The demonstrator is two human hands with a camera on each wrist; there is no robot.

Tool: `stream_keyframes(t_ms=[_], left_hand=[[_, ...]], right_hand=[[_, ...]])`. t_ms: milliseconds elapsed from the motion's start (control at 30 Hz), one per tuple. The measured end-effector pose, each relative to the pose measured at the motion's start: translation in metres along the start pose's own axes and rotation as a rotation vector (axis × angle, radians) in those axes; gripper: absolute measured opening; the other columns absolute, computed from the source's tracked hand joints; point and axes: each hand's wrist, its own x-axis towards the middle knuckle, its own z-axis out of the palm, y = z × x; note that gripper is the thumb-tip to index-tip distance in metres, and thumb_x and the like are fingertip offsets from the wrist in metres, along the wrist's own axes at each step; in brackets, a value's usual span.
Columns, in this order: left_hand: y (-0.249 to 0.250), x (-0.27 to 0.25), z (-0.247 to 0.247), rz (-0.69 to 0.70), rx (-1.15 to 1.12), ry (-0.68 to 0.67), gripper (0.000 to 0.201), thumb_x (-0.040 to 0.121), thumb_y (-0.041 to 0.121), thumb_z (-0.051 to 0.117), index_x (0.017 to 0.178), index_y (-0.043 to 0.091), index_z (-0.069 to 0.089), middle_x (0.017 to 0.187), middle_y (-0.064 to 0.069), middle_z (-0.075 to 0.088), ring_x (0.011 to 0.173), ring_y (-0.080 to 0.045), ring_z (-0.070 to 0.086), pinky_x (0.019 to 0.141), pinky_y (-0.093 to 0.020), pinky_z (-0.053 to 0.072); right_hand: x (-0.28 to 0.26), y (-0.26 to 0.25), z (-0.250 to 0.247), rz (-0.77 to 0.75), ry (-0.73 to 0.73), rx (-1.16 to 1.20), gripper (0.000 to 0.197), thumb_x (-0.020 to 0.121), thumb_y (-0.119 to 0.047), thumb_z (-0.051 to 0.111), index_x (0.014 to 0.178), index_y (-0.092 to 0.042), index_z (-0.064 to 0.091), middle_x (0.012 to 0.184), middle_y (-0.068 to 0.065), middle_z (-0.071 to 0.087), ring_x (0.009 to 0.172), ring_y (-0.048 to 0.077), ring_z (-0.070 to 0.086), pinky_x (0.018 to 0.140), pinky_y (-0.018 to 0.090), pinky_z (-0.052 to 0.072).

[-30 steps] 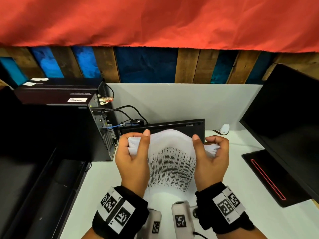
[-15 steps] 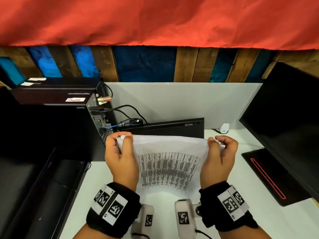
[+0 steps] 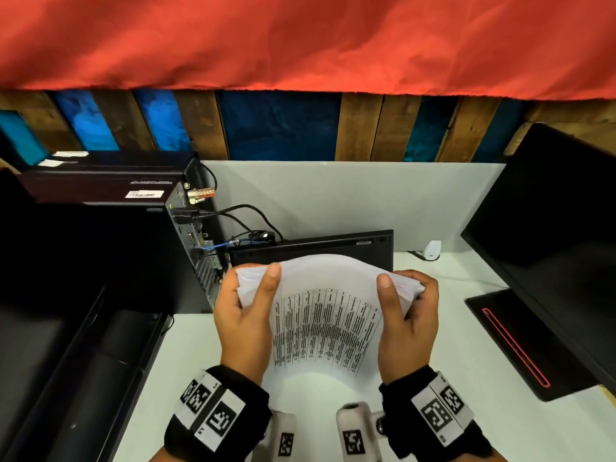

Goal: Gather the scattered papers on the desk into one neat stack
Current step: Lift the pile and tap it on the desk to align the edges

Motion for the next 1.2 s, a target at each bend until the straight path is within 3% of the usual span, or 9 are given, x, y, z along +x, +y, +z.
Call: stream_keyframes(t_ms=[167, 333, 500, 700, 800, 867, 967, 1100, 1200], left_hand=[[-0.007, 0.004, -0.011, -0.061, -0.031, -0.203, 0.078, 0.048, 0.058, 0.084, 0.110, 0.019, 0.057, 0.099, 0.001, 0.071, 0.088, -0.008, 0.070, 0.071, -0.017, 0.054], [-0.005, 0.004, -0.013, -0.016, -0.026, -0.174, 0.071, 0.053, 0.033, 0.085, 0.116, 0.026, 0.052, 0.110, 0.001, 0.068, 0.098, -0.012, 0.068, 0.074, -0.018, 0.055], [-0.008, -0.001, -0.011, -0.045, 0.023, -0.222, 0.089, 0.047, 0.035, 0.089, 0.124, 0.025, 0.045, 0.110, 0.011, 0.068, 0.104, -0.010, 0.066, 0.080, -0.019, 0.055], [-0.003, -0.006, -0.008, 0.286, 0.295, -0.162, 0.070, 0.077, 0.028, 0.074, 0.136, 0.042, 0.038, 0.130, 0.005, 0.049, 0.127, -0.007, 0.047, 0.101, -0.014, 0.040], [-0.003, -0.003, -0.008, 0.372, 0.491, -0.159, 0.043, 0.082, 0.025, 0.069, 0.122, 0.028, 0.055, 0.118, -0.003, 0.050, 0.116, 0.005, 0.046, 0.093, 0.000, 0.032], [-0.004, -0.001, -0.011, 0.360, 0.498, -0.143, 0.035, 0.083, 0.030, 0.069, 0.116, 0.030, 0.056, 0.110, 0.000, 0.052, 0.106, 0.006, 0.049, 0.087, 0.000, 0.034], [-0.009, -0.002, -0.017, 0.361, 0.499, -0.130, 0.042, 0.081, 0.037, 0.066, 0.120, 0.032, 0.053, 0.110, 0.008, 0.050, 0.105, 0.000, 0.050, 0.089, -0.006, 0.037], [-0.008, -0.009, -0.016, 0.406, 0.510, -0.200, 0.042, 0.080, 0.034, 0.068, 0.119, 0.029, 0.055, 0.123, -0.001, 0.047, 0.122, -0.002, 0.044, 0.097, -0.006, 0.035], [-0.010, -0.003, -0.020, 0.362, 0.445, -0.147, 0.035, 0.082, 0.036, 0.065, 0.115, 0.036, 0.053, 0.115, 0.004, 0.051, 0.116, -0.012, 0.052, 0.098, -0.033, 0.046]], right_hand=[[0.000, 0.004, -0.008, 0.066, -0.082, -0.025, 0.052, 0.065, -0.055, 0.068, 0.103, -0.024, 0.052, 0.090, -0.010, 0.066, 0.082, 0.003, 0.066, 0.067, 0.016, 0.053], [0.000, 0.001, -0.009, 0.067, -0.078, -0.023, 0.050, 0.061, -0.054, 0.070, 0.102, -0.036, 0.048, 0.092, -0.024, 0.064, 0.084, -0.001, 0.065, 0.068, 0.012, 0.052], [-0.007, -0.001, -0.006, 0.040, -0.148, -0.020, 0.063, 0.066, -0.042, 0.082, 0.116, -0.026, 0.047, 0.103, -0.015, 0.065, 0.096, 0.004, 0.065, 0.072, 0.009, 0.051], [-0.007, -0.004, -0.008, -0.325, -0.172, -0.382, 0.066, 0.077, -0.034, 0.072, 0.136, -0.033, 0.044, 0.131, 0.002, 0.034, 0.122, -0.005, 0.040, 0.095, 0.009, 0.041], [-0.005, -0.002, -0.009, -0.331, -0.182, -0.502, 0.045, 0.081, -0.030, 0.071, 0.124, -0.031, 0.059, 0.132, -0.004, 0.028, 0.112, -0.007, 0.043, 0.091, 0.016, 0.050], [-0.004, 0.000, -0.011, -0.340, -0.163, -0.514, 0.040, 0.080, -0.025, 0.073, 0.119, -0.029, 0.062, 0.132, -0.004, 0.028, 0.107, -0.008, 0.043, 0.087, 0.006, 0.046], [-0.004, 0.001, -0.012, -0.361, -0.146, -0.521, 0.039, 0.078, -0.019, 0.076, 0.116, -0.023, 0.066, 0.133, 0.005, 0.032, 0.108, -0.014, 0.039, 0.086, -0.005, 0.035], [-0.007, 0.001, -0.013, -0.382, -0.178, -0.482, 0.038, 0.079, -0.031, 0.071, 0.116, -0.025, 0.065, 0.135, 0.009, 0.032, 0.119, -0.010, 0.040, 0.095, 0.001, 0.036], [-0.004, 0.003, -0.014, -0.308, -0.138, -0.429, 0.039, 0.078, -0.031, 0.072, 0.115, -0.026, 0.062, 0.132, 0.006, 0.034, 0.122, -0.013, 0.038, 0.093, -0.001, 0.036]])
